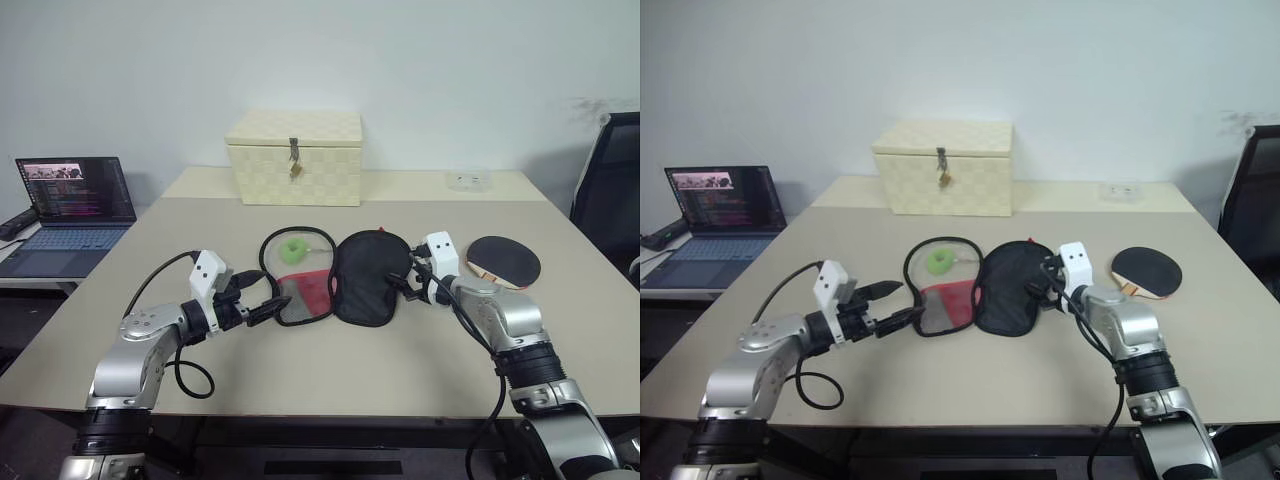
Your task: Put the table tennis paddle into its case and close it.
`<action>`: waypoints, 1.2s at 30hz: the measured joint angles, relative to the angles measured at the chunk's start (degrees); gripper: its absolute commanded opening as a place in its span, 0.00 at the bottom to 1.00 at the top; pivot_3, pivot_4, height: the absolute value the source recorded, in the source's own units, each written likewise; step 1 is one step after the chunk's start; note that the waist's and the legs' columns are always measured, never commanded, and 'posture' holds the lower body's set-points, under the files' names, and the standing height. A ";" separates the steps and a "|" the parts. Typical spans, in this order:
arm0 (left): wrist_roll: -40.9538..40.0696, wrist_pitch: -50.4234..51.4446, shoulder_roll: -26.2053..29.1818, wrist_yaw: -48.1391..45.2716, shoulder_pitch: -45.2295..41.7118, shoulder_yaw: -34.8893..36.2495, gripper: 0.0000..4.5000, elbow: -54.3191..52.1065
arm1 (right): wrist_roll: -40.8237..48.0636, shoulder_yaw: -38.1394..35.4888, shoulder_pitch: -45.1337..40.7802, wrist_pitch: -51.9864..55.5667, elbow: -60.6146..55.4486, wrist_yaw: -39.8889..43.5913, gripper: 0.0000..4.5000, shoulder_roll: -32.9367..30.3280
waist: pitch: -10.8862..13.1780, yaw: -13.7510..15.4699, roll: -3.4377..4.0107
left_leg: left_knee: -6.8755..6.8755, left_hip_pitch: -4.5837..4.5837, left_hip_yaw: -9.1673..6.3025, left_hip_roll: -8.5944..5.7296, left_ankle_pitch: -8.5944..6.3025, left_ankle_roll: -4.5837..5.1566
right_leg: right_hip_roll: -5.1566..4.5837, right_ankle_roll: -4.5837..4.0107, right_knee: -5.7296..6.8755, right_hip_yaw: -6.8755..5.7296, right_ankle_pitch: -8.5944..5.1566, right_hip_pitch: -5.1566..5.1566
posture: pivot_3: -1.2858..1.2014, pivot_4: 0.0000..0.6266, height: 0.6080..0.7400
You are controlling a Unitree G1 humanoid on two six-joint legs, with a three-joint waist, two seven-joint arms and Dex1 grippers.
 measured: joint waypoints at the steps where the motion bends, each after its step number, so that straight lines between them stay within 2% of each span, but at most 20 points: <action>1: -0.11 0.00 0.15 0.04 0.00 0.14 0.99 -0.06 | -0.28 -0.34 -0.05 0.06 1.07 -0.24 1.00 0.51 | 0.01 -0.07 0.01 | -0.01 0.00 0.01 0.01 0.00 0.00 | 0.00 0.00 0.01 0.00 0.00 -0.01 | 0.52 0.24 1.00; 10: -0.50 -0.03 1.58 0.01 -0.20 0.35 0.99 -0.08 | 1.87 -2.43 -0.99 3.66 2.20 1.63 1.00 6.00 | 0.02 -0.28 0.04 | -0.02 0.01 0.02 0.08 0.00 0.00 | 0.00 -0.02 0.02 0.02 0.01 -0.04 | 0.52 0.24 1.00; 11: -0.50 -0.03 1.73 -0.01 -0.24 0.35 1.00 -0.08 | 1.83 -2.43 -1.11 3.33 2.21 1.60 0.96 6.67 | 0.02 -0.28 0.04 | -0.02 0.01 0.02 0.08 0.00 0.00 | 0.01 -0.02 0.03 0.01 0.01 -0.04 | 0.52 0.24 1.00; 13: -0.50 -0.03 1.82 -0.05 -0.52 0.34 1.00 -0.05 | 1.71 -2.44 -1.64 1.75 2.61 1.45 0.86 7.91 | 0.03 -0.27 0.04 | -0.01 0.01 0.03 0.06 0.00 0.00 | 0.01 -0.02 0.03 0.02 0.01 -0.04 | 0.52 0.24 1.00; 24: -0.42 -0.25 2.75 -0.34 -2.00 0.23 1.00 0.15 | -0.40 -4.52 -6.58 -4.39 11.96 -0.15 0.01 9.00 | 0.04 -0.30 0.06 | -0.04 0.00 0.05 0.05 0.00 0.00 | 0.01 -0.02 0.01 0.02 0.01 -0.05 | 0.52 0.24 1.00; 36: 0.15 -1.40 2.88 -1.55 -3.74 -2.19 1.00 1.48 | -0.48 -4.81 -6.64 0.43 13.33 3.15 0.00 3.21 | 0.04 -0.27 0.07 | -0.04 0.00 0.07 0.04 0.00 0.00 | 0.01 -0.02 0.01 0.03 0.01 -0.05 | 0.52 0.24 1.00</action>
